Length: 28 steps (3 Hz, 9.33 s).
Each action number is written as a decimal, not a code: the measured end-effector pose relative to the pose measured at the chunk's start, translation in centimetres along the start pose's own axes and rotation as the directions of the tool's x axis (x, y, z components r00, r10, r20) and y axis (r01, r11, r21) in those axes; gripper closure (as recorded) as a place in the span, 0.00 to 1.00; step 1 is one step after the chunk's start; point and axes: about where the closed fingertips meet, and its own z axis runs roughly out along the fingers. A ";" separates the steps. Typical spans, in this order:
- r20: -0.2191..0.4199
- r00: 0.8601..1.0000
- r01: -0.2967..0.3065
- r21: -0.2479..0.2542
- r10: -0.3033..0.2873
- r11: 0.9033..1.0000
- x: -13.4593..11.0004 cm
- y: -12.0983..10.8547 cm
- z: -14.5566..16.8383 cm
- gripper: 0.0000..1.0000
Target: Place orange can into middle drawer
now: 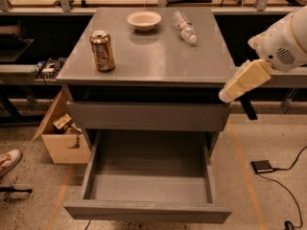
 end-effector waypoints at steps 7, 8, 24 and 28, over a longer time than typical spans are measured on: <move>0.397 0.915 -0.059 -0.061 0.078 0.996 -17.4 2.2 13.3 0.00; 0.443 0.892 -0.083 -0.041 0.093 0.996 -21.0 2.8 16.1 0.00; 0.319 0.926 0.273 -0.196 -0.203 0.942 -17.6 8.5 16.7 1.00; -0.170 0.891 0.306 -0.459 -0.420 0.834 0.2 17.5 28.4 1.00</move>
Offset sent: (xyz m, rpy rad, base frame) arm 0.0562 0.0165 -0.0004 0.1515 -0.0732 -0.0705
